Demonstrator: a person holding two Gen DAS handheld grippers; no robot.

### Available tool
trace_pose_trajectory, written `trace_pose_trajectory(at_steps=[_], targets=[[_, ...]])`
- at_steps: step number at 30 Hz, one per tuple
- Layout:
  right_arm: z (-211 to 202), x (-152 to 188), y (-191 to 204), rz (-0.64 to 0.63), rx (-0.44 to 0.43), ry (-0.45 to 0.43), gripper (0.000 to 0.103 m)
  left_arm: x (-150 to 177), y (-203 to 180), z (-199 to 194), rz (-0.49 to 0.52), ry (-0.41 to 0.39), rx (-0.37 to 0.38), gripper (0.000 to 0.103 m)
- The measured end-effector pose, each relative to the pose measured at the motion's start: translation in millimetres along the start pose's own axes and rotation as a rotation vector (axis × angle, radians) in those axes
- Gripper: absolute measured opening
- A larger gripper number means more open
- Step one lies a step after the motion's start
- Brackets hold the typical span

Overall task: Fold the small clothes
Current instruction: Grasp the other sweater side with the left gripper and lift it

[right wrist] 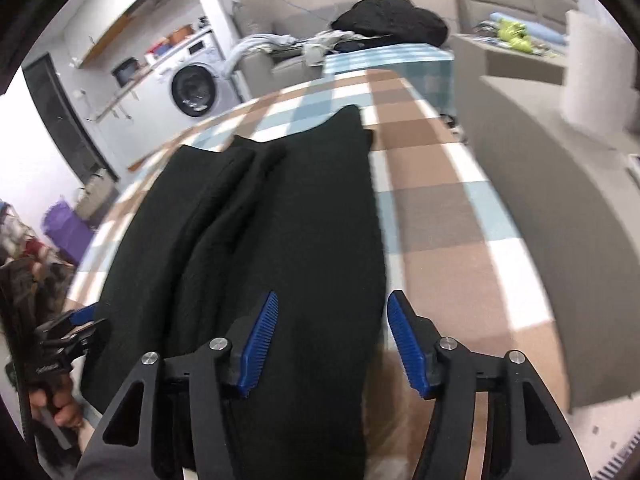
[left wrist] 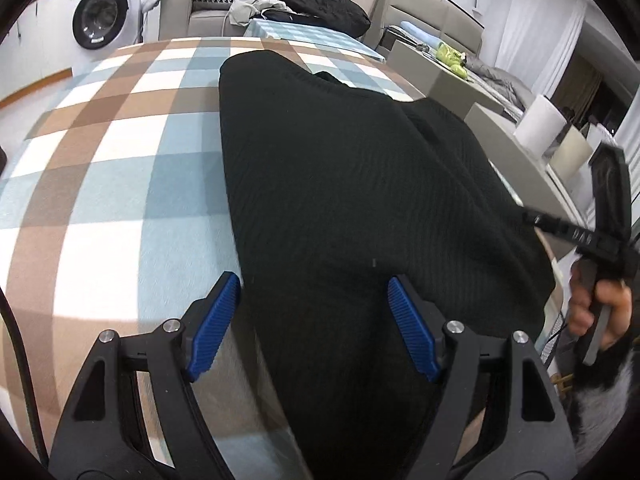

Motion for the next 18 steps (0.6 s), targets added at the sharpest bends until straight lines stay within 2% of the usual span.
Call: trace_pose_trajectory(at_steps=[1,2,3,4,8,13,18], targets=[[5.1,-0.3,3.6,-0.013,-0.001,0.013,0.05,-3.1,0.8,1.9,-0.008,-0.003,0.003,0.052],[6.8,0.1,6.4,-0.029,0.001,0.015,0.042,-6.2,1.3,3.3,-0.014,-0.009,0.0,0.044],[9.5,-0.2,10.4,-0.05,0.007,0.017,0.036,-7.5,1.6,3.2,-0.014,-0.013,0.001,0.03],[11.3,-0.4,13.0,-0.062,0.014,0.02,0.035,-8.9,1.3,1.9,-0.006,-0.02,-0.003,0.022],[17.2,0.2,19.3,-0.082,0.046,0.023,0.029,-7.9,4.7,-7.3,0.016,-0.049,-0.025,0.015],[17.8,3.8,38.6,-0.109,0.018,0.032,0.028,-2.8,19.3,-24.6,0.009,-0.069,-0.057,0.015],[16.5,10.9,78.3,-0.155,-0.051,0.043,0.028,5.8,46.6,-49.1,-0.005,-0.081,-0.127,0.015]])
Point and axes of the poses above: each gripper's, at about its wrist camera, not at the fingertips, and z roughly the way its jaws point, y to its left, x to its underside, the point moved 8 cm from there along z, roughly the way its jaws point, and after that the axes turned 10 degrees about x, right-handed, at the moved point
